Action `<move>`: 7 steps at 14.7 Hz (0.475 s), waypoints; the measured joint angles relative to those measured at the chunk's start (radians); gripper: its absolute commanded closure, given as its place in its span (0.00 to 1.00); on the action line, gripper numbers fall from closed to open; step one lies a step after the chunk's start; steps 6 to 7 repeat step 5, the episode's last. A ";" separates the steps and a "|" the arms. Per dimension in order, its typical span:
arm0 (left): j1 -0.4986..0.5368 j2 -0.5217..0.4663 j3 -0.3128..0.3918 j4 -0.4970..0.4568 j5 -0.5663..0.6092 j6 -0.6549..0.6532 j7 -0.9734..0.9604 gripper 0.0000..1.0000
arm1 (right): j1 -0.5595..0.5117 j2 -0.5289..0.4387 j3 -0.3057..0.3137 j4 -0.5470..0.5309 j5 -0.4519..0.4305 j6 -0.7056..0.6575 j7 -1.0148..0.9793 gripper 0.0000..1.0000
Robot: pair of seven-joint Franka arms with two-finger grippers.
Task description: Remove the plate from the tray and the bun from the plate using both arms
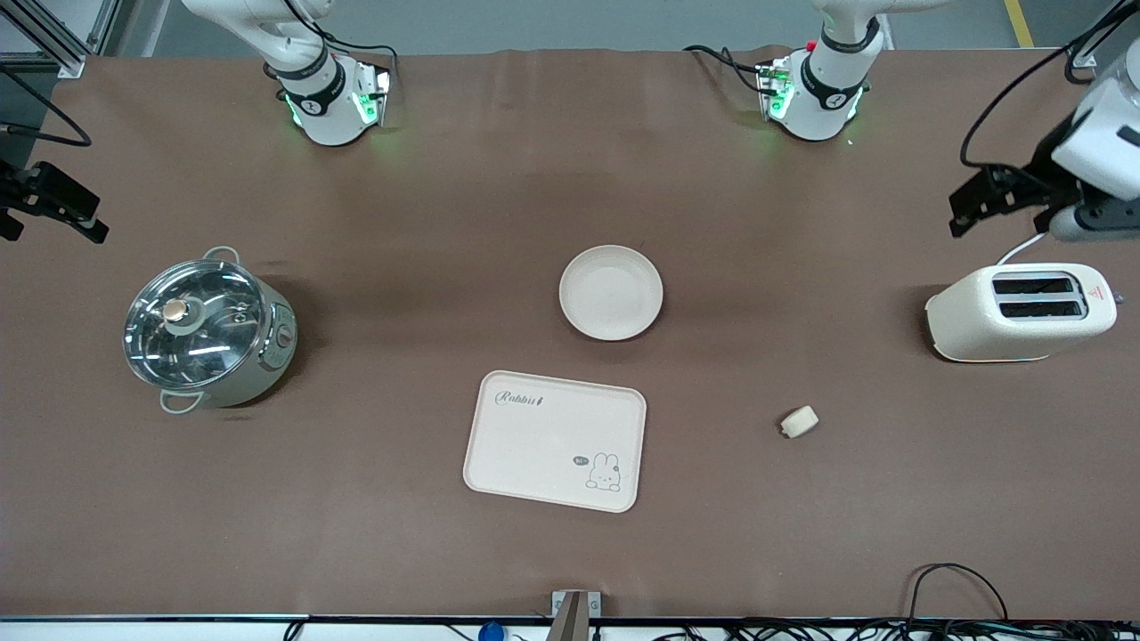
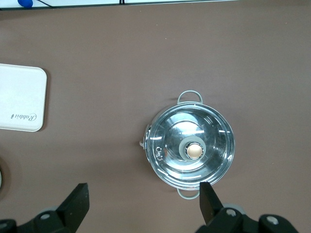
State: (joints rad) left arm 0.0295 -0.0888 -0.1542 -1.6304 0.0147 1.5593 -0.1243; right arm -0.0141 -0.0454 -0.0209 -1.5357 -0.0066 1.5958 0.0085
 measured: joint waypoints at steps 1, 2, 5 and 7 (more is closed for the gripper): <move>-0.005 -0.026 0.000 -0.023 -0.003 -0.005 0.001 0.00 | 0.000 0.000 0.000 0.000 0.000 0.000 0.000 0.00; -0.008 -0.043 0.000 -0.038 -0.004 -0.007 0.003 0.00 | 0.000 0.000 0.000 0.000 0.000 0.000 0.000 0.00; -0.008 -0.056 0.002 -0.050 -0.005 -0.021 0.008 0.00 | 0.000 0.000 0.000 0.000 0.000 0.000 0.000 0.00; -0.008 -0.056 0.002 -0.050 -0.005 -0.021 0.008 0.00 | 0.000 0.000 0.000 0.000 0.000 0.000 0.000 0.00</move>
